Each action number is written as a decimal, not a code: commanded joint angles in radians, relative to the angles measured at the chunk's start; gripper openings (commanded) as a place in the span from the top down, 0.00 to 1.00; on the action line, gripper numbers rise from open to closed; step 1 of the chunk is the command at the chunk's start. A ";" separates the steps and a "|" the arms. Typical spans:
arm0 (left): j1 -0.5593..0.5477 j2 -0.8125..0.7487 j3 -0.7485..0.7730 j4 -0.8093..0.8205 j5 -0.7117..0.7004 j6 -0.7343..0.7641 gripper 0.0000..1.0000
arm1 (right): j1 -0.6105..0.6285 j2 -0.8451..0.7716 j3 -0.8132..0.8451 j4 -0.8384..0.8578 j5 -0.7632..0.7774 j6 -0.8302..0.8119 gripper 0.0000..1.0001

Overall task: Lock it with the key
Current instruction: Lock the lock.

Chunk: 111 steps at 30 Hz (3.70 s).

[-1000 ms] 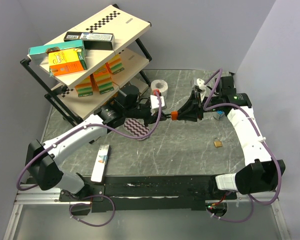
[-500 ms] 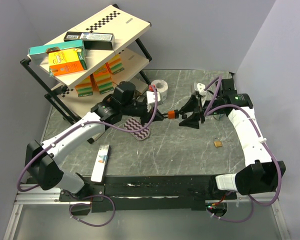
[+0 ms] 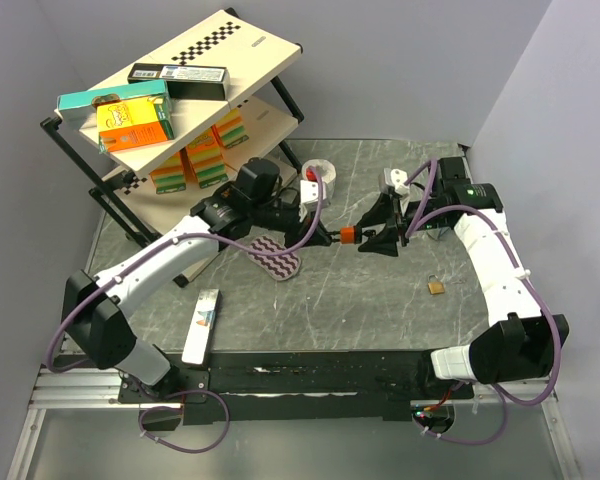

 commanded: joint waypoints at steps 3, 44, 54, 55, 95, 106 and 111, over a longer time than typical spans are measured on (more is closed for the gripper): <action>-0.003 0.007 0.081 0.032 0.075 0.007 0.99 | 0.021 0.012 0.034 -0.018 -0.017 -0.072 0.46; -0.086 0.084 0.077 0.319 0.080 -0.102 0.99 | 0.175 0.130 0.175 -0.178 -0.163 -0.123 1.00; -0.089 0.096 0.091 0.311 0.081 -0.094 0.99 | 0.213 0.092 0.135 -0.016 -0.146 -0.035 1.00; -0.088 0.090 0.088 0.289 0.077 -0.079 0.99 | 0.207 0.092 0.135 -0.045 -0.132 -0.052 1.00; 0.056 -0.062 -0.040 0.020 0.044 0.056 0.99 | -0.024 0.039 0.126 -0.257 0.061 -0.190 1.00; 0.107 -0.061 -0.080 0.029 0.063 0.059 0.99 | -0.230 0.064 0.060 -0.415 0.150 -0.391 1.00; 0.109 -0.062 -0.096 0.044 0.066 0.050 0.99 | -0.272 0.076 0.043 -0.415 0.179 -0.403 1.00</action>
